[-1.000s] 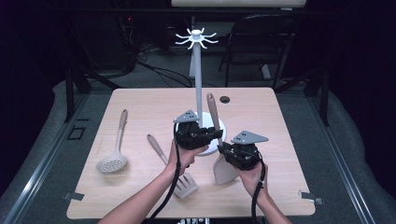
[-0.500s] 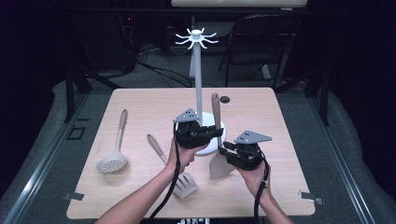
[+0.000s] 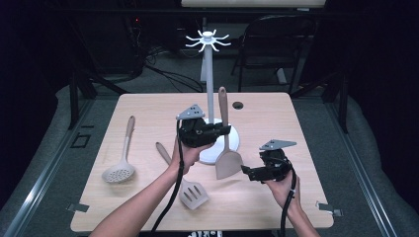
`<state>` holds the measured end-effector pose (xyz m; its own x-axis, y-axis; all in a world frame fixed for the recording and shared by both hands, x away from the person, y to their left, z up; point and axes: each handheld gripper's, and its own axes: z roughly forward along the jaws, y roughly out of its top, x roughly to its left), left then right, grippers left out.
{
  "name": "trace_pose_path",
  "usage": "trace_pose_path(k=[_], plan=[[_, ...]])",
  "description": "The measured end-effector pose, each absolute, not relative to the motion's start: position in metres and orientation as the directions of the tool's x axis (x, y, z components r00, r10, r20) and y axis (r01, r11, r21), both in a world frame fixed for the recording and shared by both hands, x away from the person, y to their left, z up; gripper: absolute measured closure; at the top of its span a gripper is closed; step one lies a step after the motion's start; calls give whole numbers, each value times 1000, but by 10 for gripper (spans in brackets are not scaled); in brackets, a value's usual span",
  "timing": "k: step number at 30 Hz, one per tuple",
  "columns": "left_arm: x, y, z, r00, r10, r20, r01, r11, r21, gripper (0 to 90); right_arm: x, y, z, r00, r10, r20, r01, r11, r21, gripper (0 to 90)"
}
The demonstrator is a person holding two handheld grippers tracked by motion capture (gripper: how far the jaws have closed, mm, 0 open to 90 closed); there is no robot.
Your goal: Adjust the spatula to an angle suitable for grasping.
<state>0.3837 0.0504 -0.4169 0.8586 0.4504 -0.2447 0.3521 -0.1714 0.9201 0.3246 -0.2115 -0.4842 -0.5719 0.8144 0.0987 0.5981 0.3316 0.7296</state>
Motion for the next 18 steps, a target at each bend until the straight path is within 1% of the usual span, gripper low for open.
trace_pose_path(k=[2, 3, 5, 6, 13, 18], plan=[[385, 51, -414, 858, 453, -241, 350, -172, 921, 775, 326, -213, -485, -568, 816, 102, 603, 329, 727, 106], [386, 52, -411, 860, 452, -237, 345, -172, 923, 775, 328, -216, -485, -568, 818, 90, 610, 346, 713, 72], [387, 53, -409, 861, 453, -231, 339, -172, 925, 775, 329, -216, -486, -567, 819, 85, 609, 347, 714, 63], [388, 53, -407, 861, 454, -228, 337, -176, 925, 774, 331, -217, -487, -568, 818, 87, 620, 356, 699, 52], [391, 56, -397, 871, 449, -202, 313, -189, 931, 774, 338, -223, -493, -558, 825, 90, 645, 362, 674, 50], [394, 57, -391, 869, 449, -208, 318, -184, 930, 774, 339, -224, -493, -558, 825, 90, 652, 369, 662, 50]])
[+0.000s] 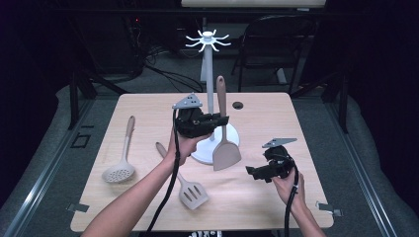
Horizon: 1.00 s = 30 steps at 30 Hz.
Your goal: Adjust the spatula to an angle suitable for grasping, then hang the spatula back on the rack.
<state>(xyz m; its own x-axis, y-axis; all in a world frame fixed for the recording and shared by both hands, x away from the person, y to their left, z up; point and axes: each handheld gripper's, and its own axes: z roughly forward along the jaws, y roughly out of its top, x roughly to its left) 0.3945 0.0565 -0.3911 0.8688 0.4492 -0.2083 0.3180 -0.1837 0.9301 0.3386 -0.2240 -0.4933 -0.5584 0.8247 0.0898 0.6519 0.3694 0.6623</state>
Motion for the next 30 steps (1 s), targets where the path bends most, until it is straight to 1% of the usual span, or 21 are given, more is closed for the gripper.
trace_pose_path(k=[19, 30], plan=[[398, 56, -374, 878, 445, -177, 287, -194, 938, 774, 341, -224, -494, -561, 823, 86, 655, 378, 654, 51], [409, 59, -361, 875, 449, -181, 290, -188, 938, 774, 341, -223, -495, -567, 820, 83, 651, 384, 654, 52]])
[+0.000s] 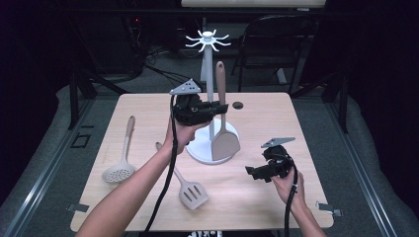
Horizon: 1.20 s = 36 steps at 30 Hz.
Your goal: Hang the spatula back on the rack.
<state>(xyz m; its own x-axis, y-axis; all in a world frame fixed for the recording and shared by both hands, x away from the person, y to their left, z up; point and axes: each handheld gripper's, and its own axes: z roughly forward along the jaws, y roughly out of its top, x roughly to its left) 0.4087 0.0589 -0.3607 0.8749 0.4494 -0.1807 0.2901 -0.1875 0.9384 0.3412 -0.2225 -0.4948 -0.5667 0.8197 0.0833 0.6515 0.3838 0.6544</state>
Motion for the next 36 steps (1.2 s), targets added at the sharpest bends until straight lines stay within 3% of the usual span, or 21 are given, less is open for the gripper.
trace_pose_path(k=[36], plan=[[438, 57, -347, 853, 467, -234, 339, -156, 928, 774, 341, -220, -497, -581, 809, 88, 656, 401, 640, 54]])
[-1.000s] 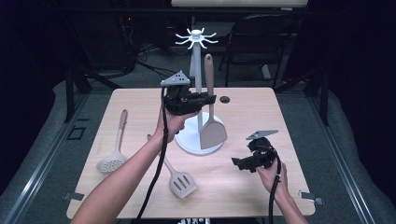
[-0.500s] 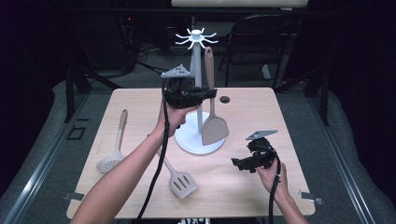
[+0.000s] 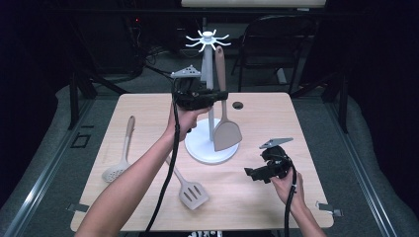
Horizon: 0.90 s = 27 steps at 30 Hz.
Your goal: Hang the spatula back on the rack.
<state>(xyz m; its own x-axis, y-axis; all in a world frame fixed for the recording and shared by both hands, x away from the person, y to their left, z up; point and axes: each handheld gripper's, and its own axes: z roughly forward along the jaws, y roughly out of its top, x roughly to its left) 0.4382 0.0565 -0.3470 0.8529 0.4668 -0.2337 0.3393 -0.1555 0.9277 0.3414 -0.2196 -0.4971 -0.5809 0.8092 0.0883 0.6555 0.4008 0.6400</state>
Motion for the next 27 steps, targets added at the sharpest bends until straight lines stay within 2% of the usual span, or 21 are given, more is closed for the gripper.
trace_pose_path(k=[15, 27], plan=[[448, 60, -352, 832, 503, -235, 352, -150, 924, 773, 341, -219, -497, -582, 809, 80, 653, 407, 639, 54], [448, 58, -353, 816, 552, -169, 317, -184, 930, 771, 341, -217, -498, -588, 805, 75, 654, 419, 629, 56]])
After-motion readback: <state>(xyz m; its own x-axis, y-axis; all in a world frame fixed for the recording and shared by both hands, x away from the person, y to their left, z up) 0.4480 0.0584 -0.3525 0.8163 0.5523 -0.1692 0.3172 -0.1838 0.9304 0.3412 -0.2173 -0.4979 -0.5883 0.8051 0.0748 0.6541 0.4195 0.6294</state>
